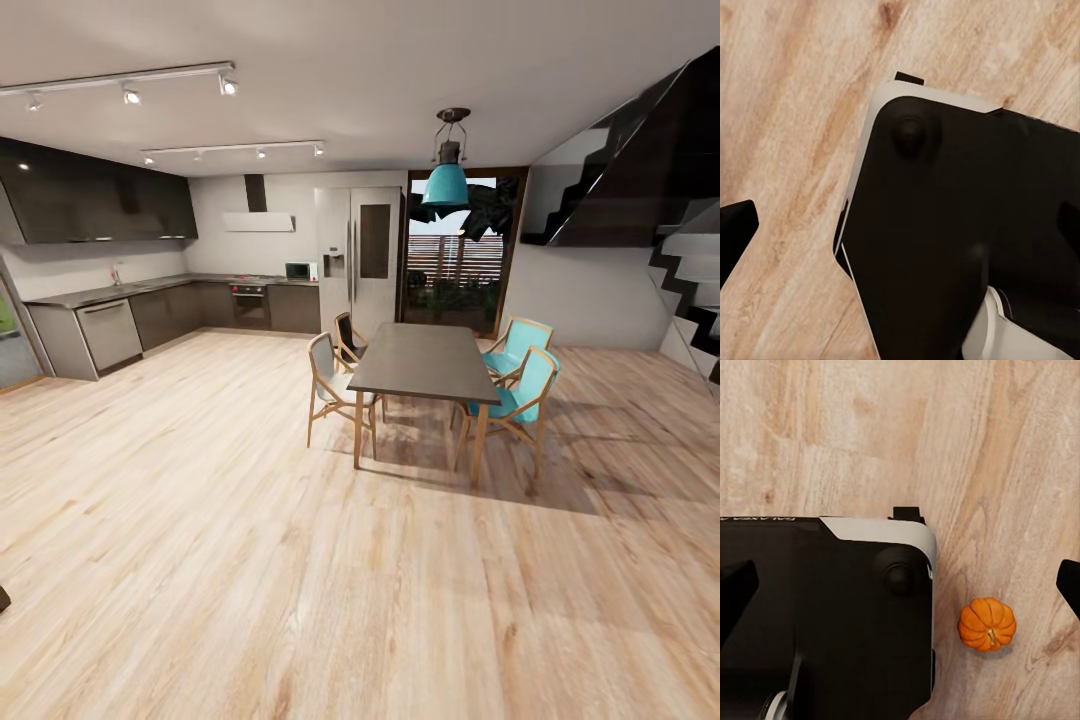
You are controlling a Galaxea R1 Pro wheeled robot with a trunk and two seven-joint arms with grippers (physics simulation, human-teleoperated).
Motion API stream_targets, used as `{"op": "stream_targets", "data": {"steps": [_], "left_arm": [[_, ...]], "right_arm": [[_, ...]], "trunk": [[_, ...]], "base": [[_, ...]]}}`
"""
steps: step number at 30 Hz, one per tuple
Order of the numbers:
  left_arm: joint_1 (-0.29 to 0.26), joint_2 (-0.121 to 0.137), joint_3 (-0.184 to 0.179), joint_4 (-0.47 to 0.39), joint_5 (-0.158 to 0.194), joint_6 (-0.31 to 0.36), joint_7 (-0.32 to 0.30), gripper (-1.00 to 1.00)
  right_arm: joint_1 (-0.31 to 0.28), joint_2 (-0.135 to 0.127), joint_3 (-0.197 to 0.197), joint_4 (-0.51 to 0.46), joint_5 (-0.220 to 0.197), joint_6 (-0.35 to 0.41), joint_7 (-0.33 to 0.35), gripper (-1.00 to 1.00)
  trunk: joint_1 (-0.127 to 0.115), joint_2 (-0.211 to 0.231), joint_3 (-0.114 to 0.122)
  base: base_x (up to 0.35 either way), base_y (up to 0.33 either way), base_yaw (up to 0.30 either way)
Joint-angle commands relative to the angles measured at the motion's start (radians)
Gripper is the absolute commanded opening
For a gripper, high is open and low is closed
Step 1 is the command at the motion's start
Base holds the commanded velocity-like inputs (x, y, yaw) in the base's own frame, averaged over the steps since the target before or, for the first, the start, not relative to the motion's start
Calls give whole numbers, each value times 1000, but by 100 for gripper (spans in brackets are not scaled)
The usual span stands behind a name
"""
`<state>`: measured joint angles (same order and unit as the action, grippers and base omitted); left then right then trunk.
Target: Place each of the two pumpkins and all three candles from the living room inside a cabinet in the living room (use any cabinet), then make sure every cabinet is closed, and position the cauldron so it is next to a table in the living room.
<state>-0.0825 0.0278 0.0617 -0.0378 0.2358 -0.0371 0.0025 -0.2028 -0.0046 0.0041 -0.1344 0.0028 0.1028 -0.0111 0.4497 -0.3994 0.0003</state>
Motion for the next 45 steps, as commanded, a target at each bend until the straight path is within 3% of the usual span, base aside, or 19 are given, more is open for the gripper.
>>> {"op": "stream_targets", "data": {"steps": [1,12,31,45], "left_arm": [[0,0,6,1,1,-3,0,100],[0,0,4,2,0,-4,0,100],[0,0,3,4,0,-5,1,100],[0,0,3,4,0,-6,1,100]], "right_arm": [[0,0,1,-2,0,6,-1,100],[0,0,1,-2,0,6,-1,100],[0,0,0,-2,0,5,-1,100],[0,0,0,-2,0,5,-1,100]], "trunk": [[0,-1,0],[0,-1,0],[0,-1,0],[0,-1,2]], "base": [[0,0,0],[0,0,146],[-1,93,16],[-47,58,197]]}}
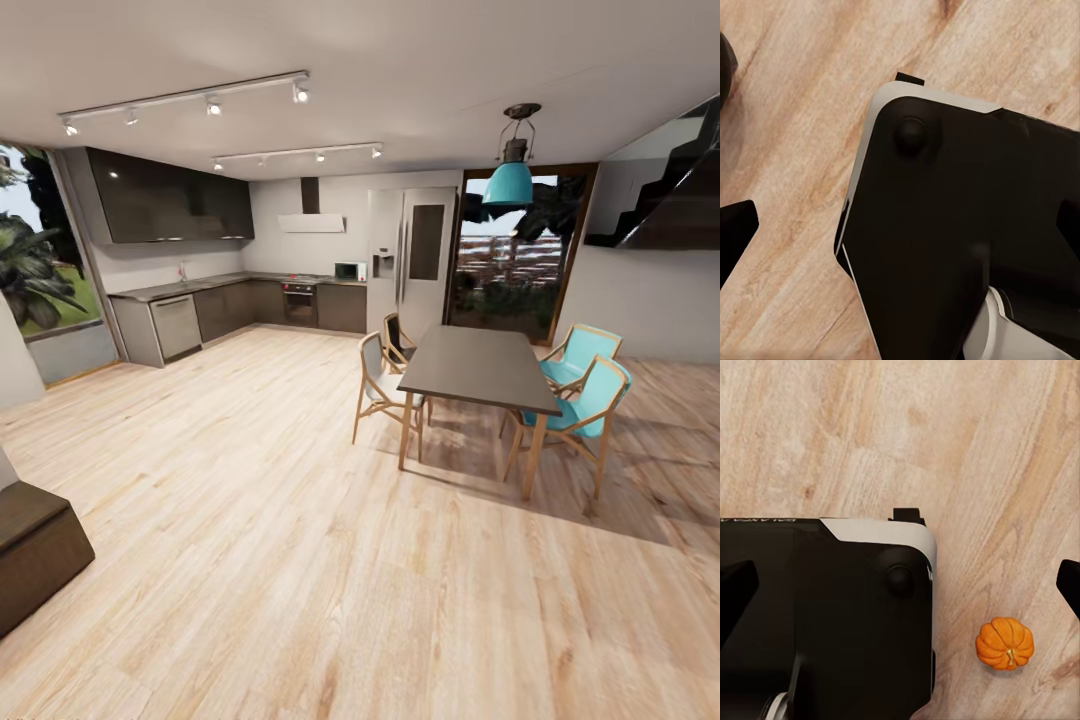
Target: Place each of the two pumpkins and all three candles from the living room inside a cabinet in the living room (use any cabinet), then make sure every cabinet is closed, and position the cauldron so it is next to a table in the living room.
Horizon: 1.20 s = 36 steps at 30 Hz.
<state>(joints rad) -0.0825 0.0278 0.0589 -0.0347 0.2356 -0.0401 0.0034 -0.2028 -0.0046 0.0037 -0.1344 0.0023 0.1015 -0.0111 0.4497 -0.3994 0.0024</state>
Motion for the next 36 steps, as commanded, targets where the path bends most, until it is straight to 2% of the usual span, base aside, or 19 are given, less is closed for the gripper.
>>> {"op": "stream_targets", "data": {"steps": [1,8,29,36], "left_arm": [[0,0,5,1,1,-3,1,100],[0,0,5,1,1,-3,1,100],[0,0,5,1,1,-3,1,100],[0,0,5,1,1,-3,1,100]], "right_arm": [[0,0,0,-2,0,6,-1,100],[0,0,0,-2,0,6,-1,100],[0,0,1,-2,1,7,-1,100],[0,0,0,-2,1,6,-1,100]], "trunk": [[0,-1,0],[0,-1,0],[0,-1,0],[0,-1,0]], "base": [[-1,1,25],[0,0,35],[0,0,275],[0,45,85]]}}
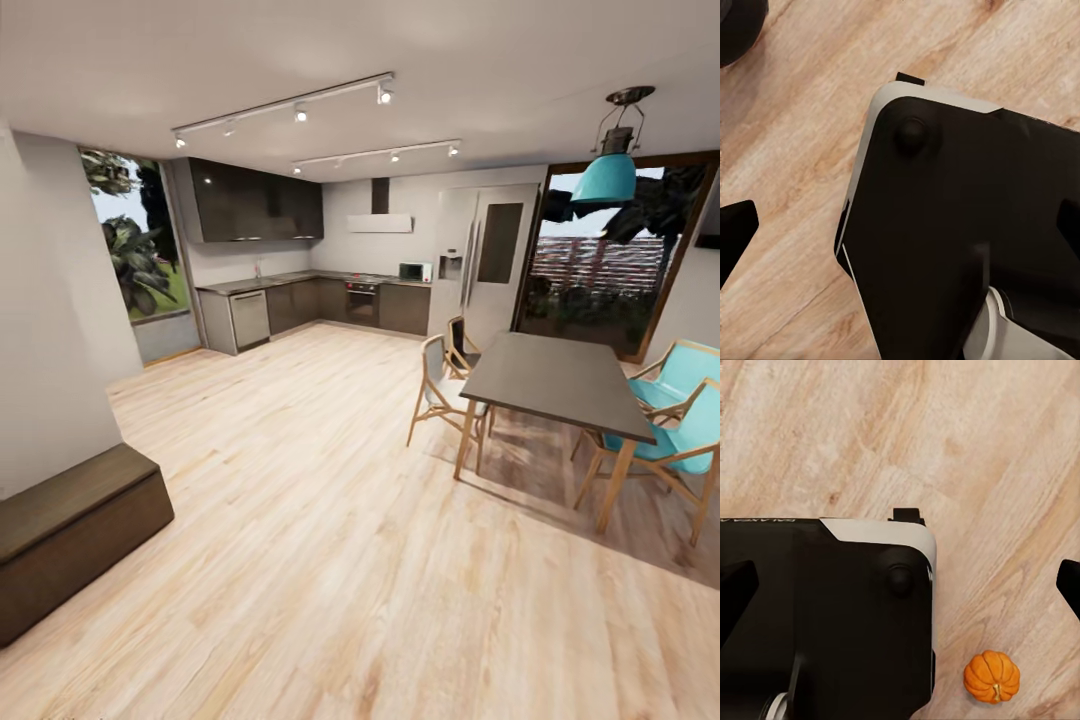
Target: Place each of the two pumpkins and all three candles from the living room inside a cabinet in the living room (use any cabinet), then make sure every cabinet is closed, and position the cauldron so it is next to a table in the living room.
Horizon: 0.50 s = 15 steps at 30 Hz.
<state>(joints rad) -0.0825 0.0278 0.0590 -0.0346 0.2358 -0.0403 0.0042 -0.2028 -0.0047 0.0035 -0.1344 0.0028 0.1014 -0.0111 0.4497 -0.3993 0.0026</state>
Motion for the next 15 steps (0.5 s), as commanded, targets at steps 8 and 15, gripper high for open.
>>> {"op": "stream_targets", "data": {"steps": [8,15], "left_arm": [[0,0,5,2,0,-3,0,100],[0,0,5,2,0,-3,0,100]], "right_arm": [[0,-1,0,-2,0,6,-1,100],[0,-1,0,-2,-1,6,-1,100]], "trunk": [[0,-1,0],[0,-1,0]], "base": [[0,208,8],[0,38,139]]}}
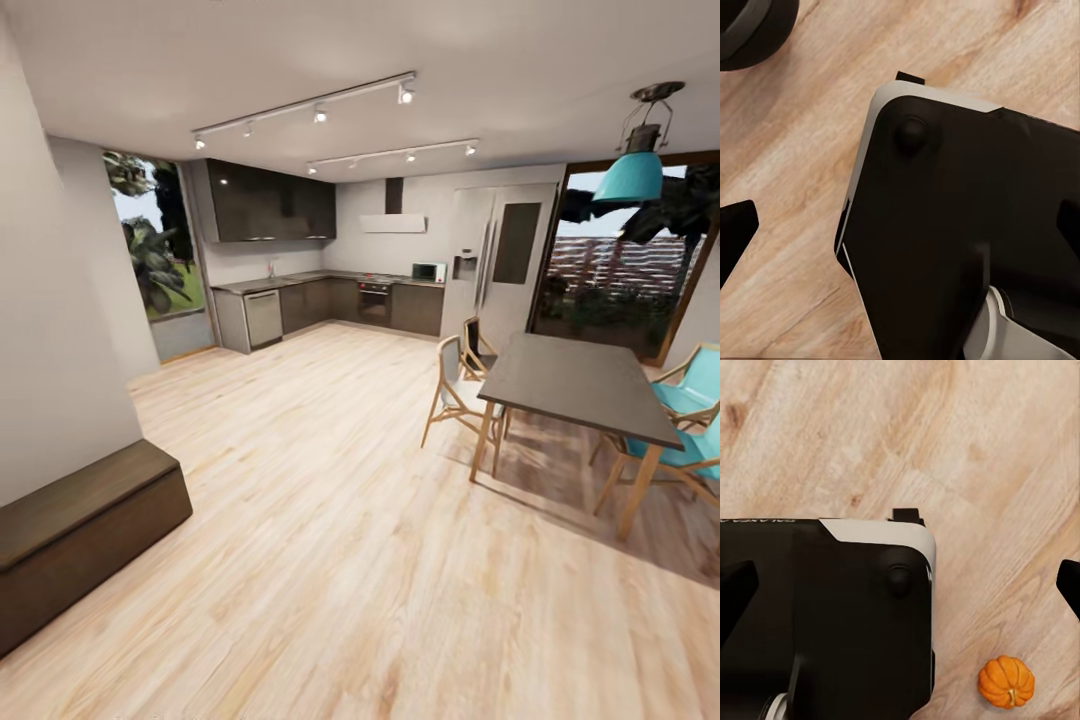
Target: Place each of the two pumpkins and all three candles from the living room inside a cabinet in the living room (use any cabinet), then make sure every cabinet is closed, and position the cauldron so it is next to a table in the living room.
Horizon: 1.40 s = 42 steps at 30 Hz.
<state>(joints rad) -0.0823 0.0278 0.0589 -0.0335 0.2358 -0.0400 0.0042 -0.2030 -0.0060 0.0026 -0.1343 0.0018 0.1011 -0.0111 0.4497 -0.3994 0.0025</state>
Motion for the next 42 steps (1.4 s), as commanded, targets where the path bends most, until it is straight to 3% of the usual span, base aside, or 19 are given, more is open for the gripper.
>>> {"op": "stream_targets", "data": {"steps": [1,30,42], "left_arm": [[-1,0,5,1,0,-3,0,100],[-1,0,5,1,0,-3,0,100],[-1,0,5,1,0,-3,0,100]], "right_arm": [[1,0,1,-3,0,6,-1,100],[1,0,1,-2,1,6,-1,100],[1,0,1,-3,0,5,-1,100]], "trunk": [[0,-1,0],[0,-1,0],[0,-1,0]], "base": [[0,4,259],[1,0,82],[114,-78,17]]}}
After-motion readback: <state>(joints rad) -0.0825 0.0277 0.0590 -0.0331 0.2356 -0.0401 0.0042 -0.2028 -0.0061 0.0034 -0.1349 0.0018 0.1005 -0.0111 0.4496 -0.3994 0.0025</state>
